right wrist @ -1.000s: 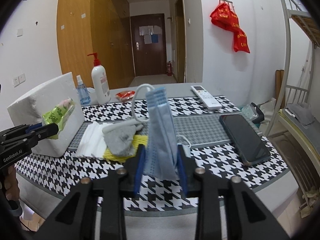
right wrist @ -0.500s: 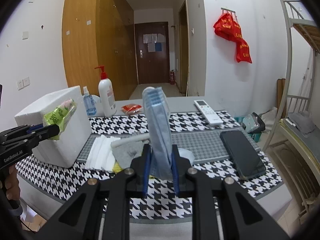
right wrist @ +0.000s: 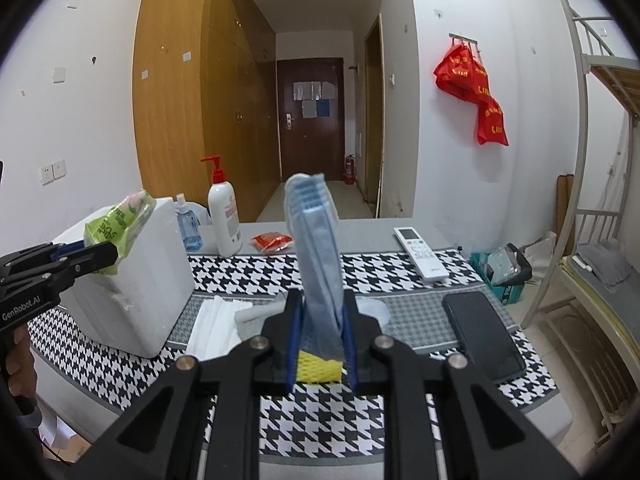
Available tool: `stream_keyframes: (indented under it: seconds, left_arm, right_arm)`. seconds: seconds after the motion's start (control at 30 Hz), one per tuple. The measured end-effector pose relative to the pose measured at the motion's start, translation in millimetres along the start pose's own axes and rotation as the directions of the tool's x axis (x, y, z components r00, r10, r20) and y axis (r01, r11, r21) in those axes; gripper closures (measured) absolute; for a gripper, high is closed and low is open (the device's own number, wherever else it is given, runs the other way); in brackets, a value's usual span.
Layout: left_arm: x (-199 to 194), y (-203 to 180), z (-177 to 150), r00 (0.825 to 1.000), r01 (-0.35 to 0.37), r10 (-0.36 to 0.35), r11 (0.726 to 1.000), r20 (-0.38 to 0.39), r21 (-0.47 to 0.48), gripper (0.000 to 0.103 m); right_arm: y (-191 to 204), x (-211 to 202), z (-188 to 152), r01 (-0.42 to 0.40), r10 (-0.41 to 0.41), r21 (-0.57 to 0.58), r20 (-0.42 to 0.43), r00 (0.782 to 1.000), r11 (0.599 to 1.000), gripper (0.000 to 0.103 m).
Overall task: Organize soft objects
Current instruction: 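Lift the snack bag with the left tool while the right tool carries the mask toward the foam box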
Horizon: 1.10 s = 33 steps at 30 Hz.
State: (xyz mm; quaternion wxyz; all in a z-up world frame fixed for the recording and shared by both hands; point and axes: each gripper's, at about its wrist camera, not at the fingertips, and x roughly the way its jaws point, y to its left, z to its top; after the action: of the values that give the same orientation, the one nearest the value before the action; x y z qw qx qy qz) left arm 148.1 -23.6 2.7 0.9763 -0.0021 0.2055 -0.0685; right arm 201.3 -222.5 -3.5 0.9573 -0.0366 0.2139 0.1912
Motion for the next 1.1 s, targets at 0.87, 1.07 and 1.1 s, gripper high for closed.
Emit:
stream_keyframes:
  seconds: [0.87, 1.07, 1.1]
  left_arm:
    - [-18.2, 28.9, 21.4, 0.99, -0.115, 0.116, 0.993, 0.075, -0.012, 0.081]
    - [-25.1, 39.0, 26.8, 0.983, -0.16, 0.161, 0.987, 0.087, -0.014, 0.081]
    - [-25.6, 41.2, 27.2, 0.982, -0.166, 0.167, 0.986, 0.086, -0.015, 0.081]
  right_arm:
    - [31.6, 4.6, 36.0, -0.1, 0.104, -0.05, 0.08, 0.991, 0.994, 0.088]
    - [46.0, 7.4, 47.8, -0.146, 0.154, -0.078, 0.102, 0.983, 0.986, 0.088]
    - [48.3, 8.2, 49.8, -0.153, 0.161, -0.08, 0.105, 0.981, 0.985, 0.088]
